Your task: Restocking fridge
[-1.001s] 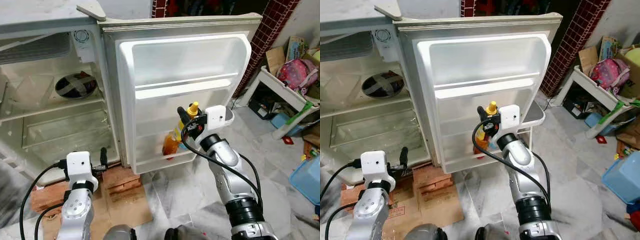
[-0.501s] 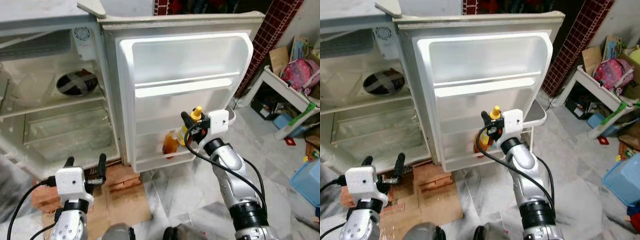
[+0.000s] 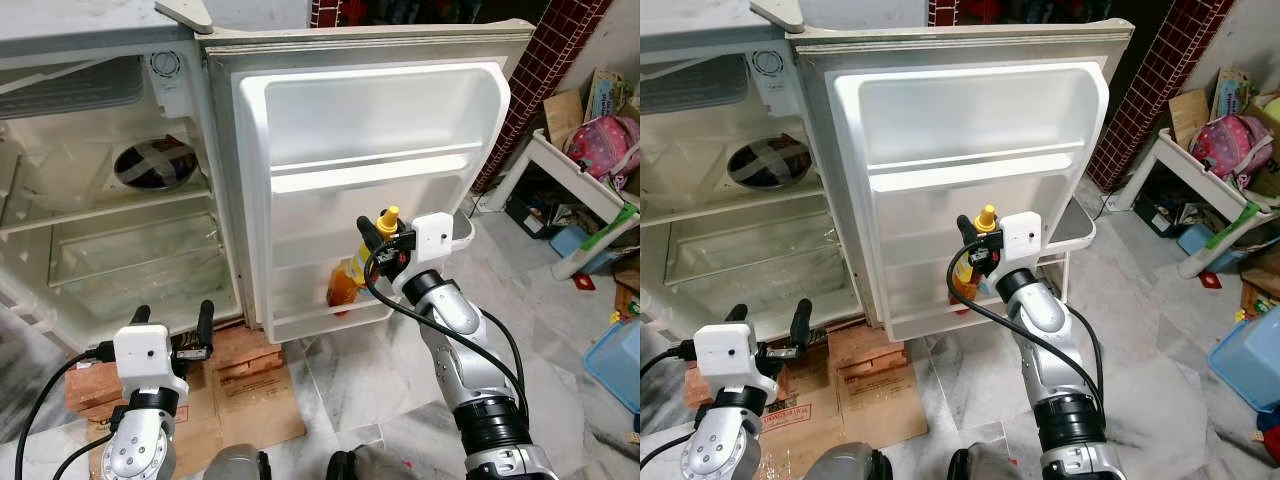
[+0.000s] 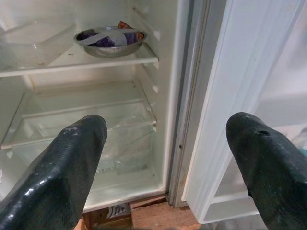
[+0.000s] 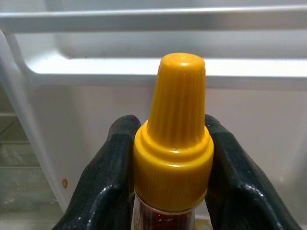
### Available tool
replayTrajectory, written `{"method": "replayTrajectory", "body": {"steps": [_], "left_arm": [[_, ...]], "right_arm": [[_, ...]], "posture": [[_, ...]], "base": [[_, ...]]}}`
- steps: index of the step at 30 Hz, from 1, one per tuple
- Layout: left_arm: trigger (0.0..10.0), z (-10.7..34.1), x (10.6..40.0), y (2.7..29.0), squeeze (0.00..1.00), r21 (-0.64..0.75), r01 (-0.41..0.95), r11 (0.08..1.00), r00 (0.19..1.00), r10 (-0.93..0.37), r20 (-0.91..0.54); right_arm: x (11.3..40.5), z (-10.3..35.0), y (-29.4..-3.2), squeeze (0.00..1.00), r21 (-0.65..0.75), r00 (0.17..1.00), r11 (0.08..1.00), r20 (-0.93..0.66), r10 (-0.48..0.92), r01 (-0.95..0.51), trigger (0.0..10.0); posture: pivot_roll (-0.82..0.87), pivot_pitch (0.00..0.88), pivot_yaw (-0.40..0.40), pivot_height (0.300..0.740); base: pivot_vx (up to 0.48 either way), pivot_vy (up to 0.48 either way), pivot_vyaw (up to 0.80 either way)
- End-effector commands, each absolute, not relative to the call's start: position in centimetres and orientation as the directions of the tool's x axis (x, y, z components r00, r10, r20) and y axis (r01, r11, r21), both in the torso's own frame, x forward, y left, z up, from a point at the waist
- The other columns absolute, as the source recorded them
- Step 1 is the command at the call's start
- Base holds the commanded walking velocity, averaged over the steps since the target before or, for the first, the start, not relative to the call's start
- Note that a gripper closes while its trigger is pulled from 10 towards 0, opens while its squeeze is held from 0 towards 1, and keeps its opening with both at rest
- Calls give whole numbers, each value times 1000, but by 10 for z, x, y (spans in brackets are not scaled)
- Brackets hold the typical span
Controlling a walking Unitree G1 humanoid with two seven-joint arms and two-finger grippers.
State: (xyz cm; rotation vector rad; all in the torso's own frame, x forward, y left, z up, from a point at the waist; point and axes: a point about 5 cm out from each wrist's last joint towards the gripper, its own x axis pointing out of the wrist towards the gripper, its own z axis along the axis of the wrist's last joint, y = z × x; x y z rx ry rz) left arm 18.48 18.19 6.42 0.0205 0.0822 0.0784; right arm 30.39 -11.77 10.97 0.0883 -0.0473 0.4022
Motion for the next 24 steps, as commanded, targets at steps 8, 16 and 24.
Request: {"method": "replayTrajectory", "body": {"steps": [8, 16, 24], "left_arm": [[10000, 61, 183, 183, 0, 29, -92, 995, 989, 94, -112], [10000, 61, 184, 183, 0, 35, -94, 995, 988, 98, -116], [10000, 63, 191, 189, 0, 45, -119, 992, 987, 123, -102]], "right_arm": [[306, 115, -118, 0, 79, 917, 915, 93, 389, -396, 10000], [306, 116, -118, 0, 69, 914, 914, 94, 394, -401, 10000], [304, 123, -101, 0, -31, 848, 855, 120, 517, -517, 10000]], "posture": [[71, 61, -65, 660], [71, 61, -64, 632], [68, 63, -59, 632]], "base": [[0, 0, 0], [0, 0, 0], [0, 0, 0]]}}
